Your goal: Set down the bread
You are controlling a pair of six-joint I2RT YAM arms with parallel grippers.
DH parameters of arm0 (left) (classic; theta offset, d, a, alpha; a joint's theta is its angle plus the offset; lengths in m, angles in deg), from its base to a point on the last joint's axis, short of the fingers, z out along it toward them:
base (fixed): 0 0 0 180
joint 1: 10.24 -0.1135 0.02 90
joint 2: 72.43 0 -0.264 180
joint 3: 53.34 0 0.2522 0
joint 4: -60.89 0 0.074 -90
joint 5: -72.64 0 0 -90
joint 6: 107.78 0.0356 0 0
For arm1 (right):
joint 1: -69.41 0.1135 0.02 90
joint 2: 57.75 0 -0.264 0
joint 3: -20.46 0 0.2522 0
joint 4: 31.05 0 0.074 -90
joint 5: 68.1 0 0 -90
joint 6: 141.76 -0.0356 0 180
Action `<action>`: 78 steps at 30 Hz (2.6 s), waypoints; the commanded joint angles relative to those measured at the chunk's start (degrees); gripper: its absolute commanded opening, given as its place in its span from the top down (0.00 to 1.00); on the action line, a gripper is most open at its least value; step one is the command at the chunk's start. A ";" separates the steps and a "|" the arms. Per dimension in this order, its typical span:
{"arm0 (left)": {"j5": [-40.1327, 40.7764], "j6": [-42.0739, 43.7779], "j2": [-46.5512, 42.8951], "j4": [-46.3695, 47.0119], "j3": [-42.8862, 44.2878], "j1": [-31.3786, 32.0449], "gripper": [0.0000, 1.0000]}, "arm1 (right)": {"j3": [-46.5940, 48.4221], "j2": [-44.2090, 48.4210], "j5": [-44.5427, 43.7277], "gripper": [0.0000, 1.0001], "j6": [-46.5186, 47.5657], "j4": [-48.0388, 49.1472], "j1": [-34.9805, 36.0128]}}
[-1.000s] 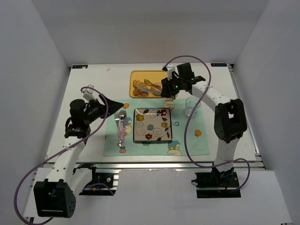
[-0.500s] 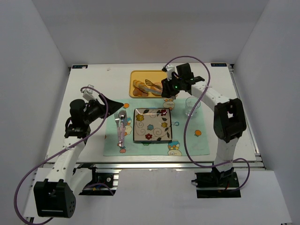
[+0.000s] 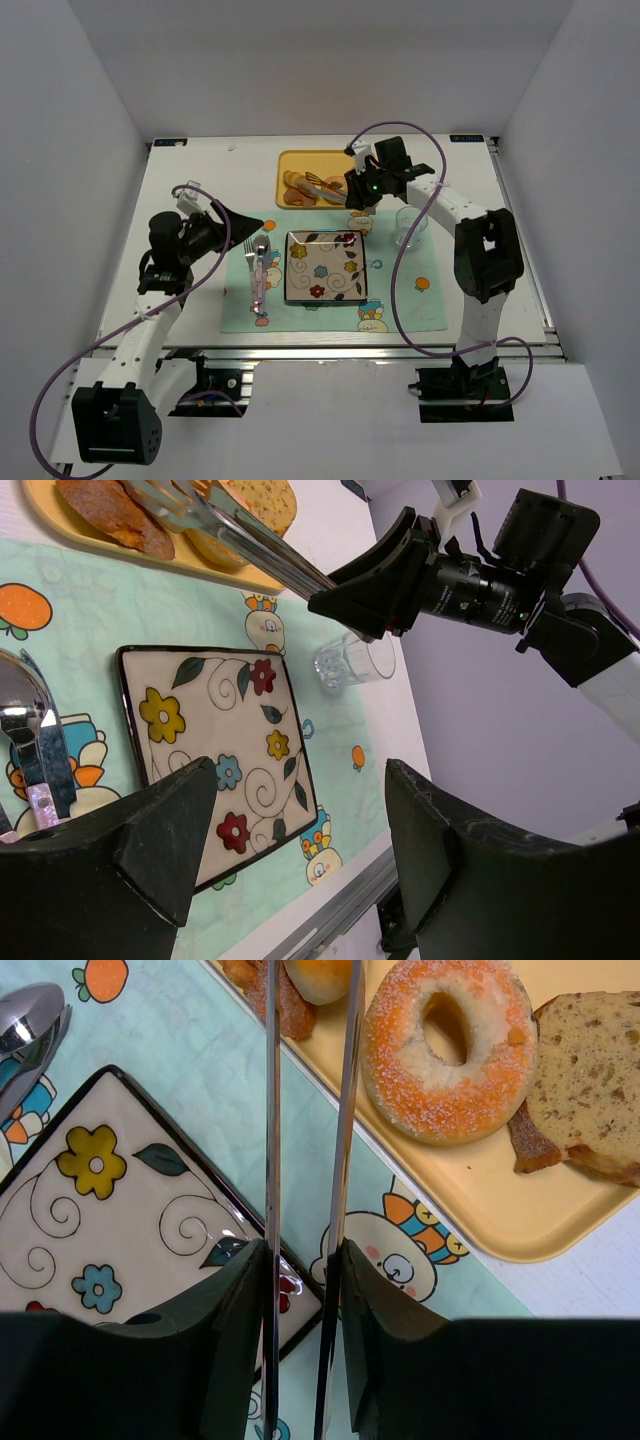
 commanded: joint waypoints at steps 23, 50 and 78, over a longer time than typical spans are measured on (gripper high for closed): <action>0.53 -0.03 -2.21 0.11 -0.07 0.20 0.22 | 1.60 7.59 5.72 1.00 -6.81 5.42 -0.10; -1.32 1.99 -1.25 -3.15 2.31 0.20 0.22 | -42.16 51.80 5.99 1.00 0.48 -2.75 -0.02; -1.76 1.29 -2.57 -2.01 0.20 0.20 0.22 | -44.11 52.15 6.95 0.50 6.64 -8.72 -0.01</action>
